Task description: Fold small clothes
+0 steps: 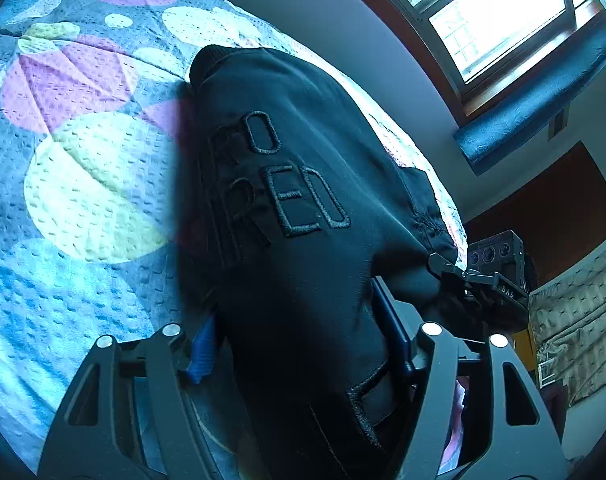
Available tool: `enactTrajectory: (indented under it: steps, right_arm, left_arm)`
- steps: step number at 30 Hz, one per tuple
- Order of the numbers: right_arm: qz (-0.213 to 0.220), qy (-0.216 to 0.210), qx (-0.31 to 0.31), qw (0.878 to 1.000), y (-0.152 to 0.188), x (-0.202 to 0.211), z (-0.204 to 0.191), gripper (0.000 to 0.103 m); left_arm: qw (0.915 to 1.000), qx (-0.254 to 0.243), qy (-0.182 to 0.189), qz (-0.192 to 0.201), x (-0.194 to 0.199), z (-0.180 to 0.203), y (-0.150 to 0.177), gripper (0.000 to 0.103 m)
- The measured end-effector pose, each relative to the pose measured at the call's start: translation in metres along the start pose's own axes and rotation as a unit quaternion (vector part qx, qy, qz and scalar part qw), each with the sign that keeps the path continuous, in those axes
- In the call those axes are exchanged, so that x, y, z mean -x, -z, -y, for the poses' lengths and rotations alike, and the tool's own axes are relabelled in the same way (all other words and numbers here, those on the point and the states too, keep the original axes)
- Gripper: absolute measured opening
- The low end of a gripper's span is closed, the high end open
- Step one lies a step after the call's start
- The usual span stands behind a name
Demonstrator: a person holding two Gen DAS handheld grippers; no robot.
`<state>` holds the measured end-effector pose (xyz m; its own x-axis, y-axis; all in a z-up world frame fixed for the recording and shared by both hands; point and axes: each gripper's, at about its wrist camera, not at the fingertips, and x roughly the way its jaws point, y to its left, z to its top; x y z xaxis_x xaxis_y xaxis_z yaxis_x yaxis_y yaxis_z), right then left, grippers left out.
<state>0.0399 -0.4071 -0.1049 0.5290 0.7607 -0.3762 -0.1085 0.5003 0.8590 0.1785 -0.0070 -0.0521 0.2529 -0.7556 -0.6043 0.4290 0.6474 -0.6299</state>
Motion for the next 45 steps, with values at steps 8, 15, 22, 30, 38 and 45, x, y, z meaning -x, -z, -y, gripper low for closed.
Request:
enactTrajectory:
  steps: [8, 15, 22, 30, 38, 45]
  right_arm:
    - [0.015, 0.019, -0.011, 1.0, 0.008, 0.025, -0.005, 0.064]
    - [0.003, 0.04, 0.004, 0.999, 0.036, 0.038, -0.01, 0.072]
    - [-0.032, 0.059, 0.021, 0.998, 0.046, 0.019, -0.012, 0.04]
    - [-0.026, 0.025, 0.016, 0.999, 0.046, 0.024, -0.016, 0.024]
    - [-0.025, -0.015, -0.027, 0.999, 0.044, 0.009, 0.017, 0.023]
    - [-0.023, -0.017, -0.021, 0.999, 0.049, 0.012, 0.016, 0.023]
  left_arm:
    - [0.999, 0.03, 0.023, 0.022, 0.028, -0.003, 0.019, 0.085]
    - [0.9995, 0.006, 0.026, 0.015, 0.048, 0.011, 0.05, 0.091]
    - [0.9999, -0.011, 0.003, -0.003, 0.04, 0.014, 0.058, 0.08]
    - [0.9991, -0.035, -0.025, 0.001, 0.047, 0.02, 0.061, 0.072]
    - [0.997, -0.058, -0.046, 0.02, 0.044, 0.023, 0.069, 0.074]
    - [0.9971, -0.058, -0.044, 0.021, 0.045, 0.022, 0.069, 0.074]
